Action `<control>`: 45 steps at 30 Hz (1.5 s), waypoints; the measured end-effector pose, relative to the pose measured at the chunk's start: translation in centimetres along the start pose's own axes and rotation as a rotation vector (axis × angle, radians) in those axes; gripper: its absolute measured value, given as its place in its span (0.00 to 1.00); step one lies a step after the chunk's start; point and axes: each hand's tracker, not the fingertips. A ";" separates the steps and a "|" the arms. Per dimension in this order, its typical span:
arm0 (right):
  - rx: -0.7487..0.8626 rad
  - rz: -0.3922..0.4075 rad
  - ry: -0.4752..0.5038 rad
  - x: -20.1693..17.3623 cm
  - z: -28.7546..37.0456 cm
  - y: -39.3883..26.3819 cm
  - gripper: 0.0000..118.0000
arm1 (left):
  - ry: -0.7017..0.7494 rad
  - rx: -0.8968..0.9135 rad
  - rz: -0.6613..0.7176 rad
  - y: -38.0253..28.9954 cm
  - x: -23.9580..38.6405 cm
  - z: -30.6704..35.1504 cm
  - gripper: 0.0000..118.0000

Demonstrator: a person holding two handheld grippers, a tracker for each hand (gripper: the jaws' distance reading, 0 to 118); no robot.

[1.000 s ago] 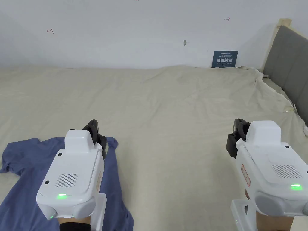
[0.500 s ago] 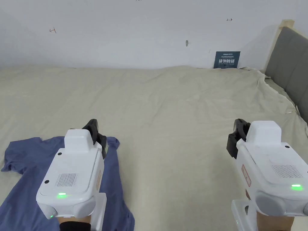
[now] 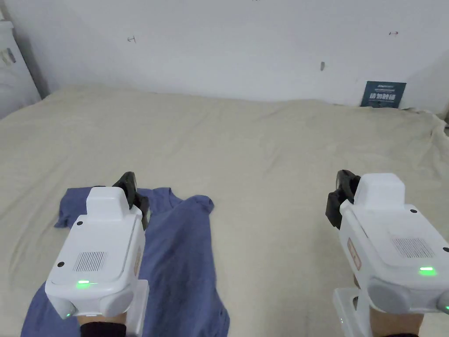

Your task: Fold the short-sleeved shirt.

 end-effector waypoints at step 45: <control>-0.044 0.015 0.171 -7.1 -3.9 -0.8 0.00 | -0.035 -0.651 0.089 -5.3 -7.4 -8.8 0.29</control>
